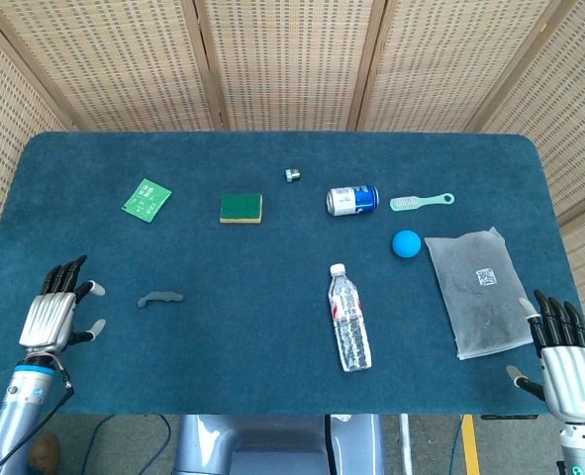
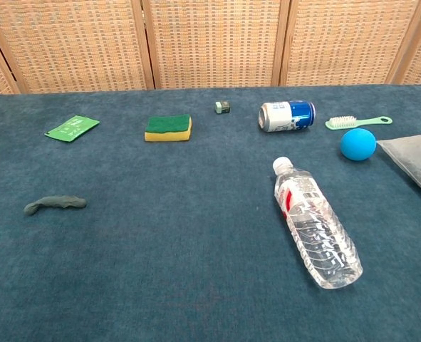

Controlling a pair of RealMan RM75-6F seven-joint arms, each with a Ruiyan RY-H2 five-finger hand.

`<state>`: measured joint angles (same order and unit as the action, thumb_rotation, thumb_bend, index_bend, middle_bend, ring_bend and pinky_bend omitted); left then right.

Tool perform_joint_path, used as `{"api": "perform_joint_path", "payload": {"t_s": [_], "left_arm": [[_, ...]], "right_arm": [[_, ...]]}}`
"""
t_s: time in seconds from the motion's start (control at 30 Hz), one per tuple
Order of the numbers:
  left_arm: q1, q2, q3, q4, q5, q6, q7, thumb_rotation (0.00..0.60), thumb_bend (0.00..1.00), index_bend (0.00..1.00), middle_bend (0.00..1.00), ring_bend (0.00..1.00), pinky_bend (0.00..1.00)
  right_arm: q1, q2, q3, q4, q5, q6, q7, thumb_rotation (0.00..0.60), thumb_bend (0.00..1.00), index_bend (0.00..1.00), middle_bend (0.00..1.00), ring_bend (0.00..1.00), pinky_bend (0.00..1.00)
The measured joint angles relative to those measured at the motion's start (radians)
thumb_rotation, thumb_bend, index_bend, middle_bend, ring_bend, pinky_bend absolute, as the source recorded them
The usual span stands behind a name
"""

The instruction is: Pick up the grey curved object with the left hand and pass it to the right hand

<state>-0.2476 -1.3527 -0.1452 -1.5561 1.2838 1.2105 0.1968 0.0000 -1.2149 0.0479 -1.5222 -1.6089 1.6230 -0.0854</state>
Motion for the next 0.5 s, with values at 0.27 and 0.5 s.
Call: {"api": "perform_joint_path", "payload": {"t_s": [0.27,0.5], "left_arm": [[-0.090,-0.131,-0.040,0.153,-0.105,-0.117,-0.025,0.600,0.35,0.48,0.00,0.00,0.00],[-0.122,-0.187,-0.053,0.203,-0.157,-0.148,-0.023,0.600,0.35,0.48,0.00,0.00,0.00]], "right_arm": [[0.001,0.002,-0.005,-0.001,-0.008,0.000,0.007,0.600,0.00,0.00,0.00,0.00,0.00],[0.005,0.007,-0.005,0.000,-0.001,-0.013,0.019,0.600,0.00,0.00,0.00,0.00,0.00]]}}
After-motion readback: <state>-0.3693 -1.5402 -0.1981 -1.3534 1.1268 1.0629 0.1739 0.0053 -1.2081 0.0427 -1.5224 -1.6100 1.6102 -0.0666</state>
